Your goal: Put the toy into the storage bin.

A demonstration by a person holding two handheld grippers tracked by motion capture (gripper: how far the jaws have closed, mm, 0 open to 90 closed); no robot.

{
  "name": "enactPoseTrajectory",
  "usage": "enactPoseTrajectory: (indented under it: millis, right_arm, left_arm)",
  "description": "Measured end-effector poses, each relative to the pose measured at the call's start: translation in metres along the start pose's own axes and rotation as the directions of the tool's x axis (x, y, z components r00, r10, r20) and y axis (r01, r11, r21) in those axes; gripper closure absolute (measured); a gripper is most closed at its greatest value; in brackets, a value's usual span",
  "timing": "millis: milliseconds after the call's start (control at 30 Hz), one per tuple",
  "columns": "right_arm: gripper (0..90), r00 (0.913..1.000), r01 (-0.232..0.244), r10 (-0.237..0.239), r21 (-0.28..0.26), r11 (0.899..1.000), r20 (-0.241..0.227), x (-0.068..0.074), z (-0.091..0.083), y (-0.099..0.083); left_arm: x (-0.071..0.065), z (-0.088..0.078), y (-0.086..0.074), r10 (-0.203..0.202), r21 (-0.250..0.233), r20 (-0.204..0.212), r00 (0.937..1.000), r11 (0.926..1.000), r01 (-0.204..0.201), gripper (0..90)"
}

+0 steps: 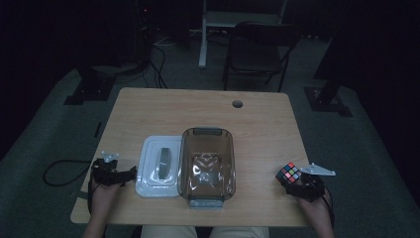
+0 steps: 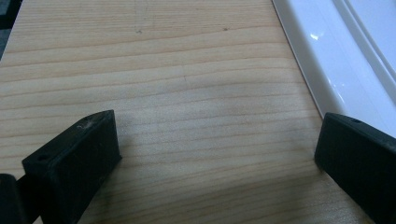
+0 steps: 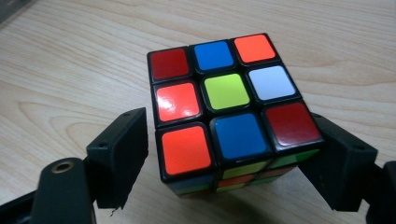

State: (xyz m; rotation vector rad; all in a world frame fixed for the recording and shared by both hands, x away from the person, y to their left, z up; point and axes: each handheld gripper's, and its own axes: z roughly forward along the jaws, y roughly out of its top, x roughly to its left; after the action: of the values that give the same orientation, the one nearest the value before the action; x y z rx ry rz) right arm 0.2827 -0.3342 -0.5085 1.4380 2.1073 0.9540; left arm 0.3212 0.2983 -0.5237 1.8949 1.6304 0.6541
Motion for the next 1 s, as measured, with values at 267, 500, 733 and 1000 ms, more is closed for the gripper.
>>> enactPoseTrajectory:
  millis: [267,500,733,1000]
  right_arm:
    - [33.6,1.0,-0.004,0.004,-0.006,1.0,-0.003,-0.001,-0.002,0.0]
    - [33.8,1.0,0.0,0.0,-0.001,1.0,-0.006,0.0,-0.003,0.001]
    - [33.9,0.9994,0.001,-0.002,-0.02,1.0,-0.035,0.001,-0.009,0.007]
    - [33.8,0.9981,0.032,-0.035,-0.065,0.997,-0.051,0.004,-0.024,0.024]
  left_arm:
    - [0.0,0.0,0.0,0.0,0.0,0.0,1.0,1.0,0.0,0.6]
    - [0.0,0.0,0.0,0.0,0.0,0.0,1.0,1.0,0.0,0.6]
    - [0.0,0.0,0.0,0.001,0.0,0.001,1.0,1.0,-0.001,0.6]
    - [0.0,0.0,0.0,0.002,-0.001,0.002,1.0,1.0,-0.002,0.6]
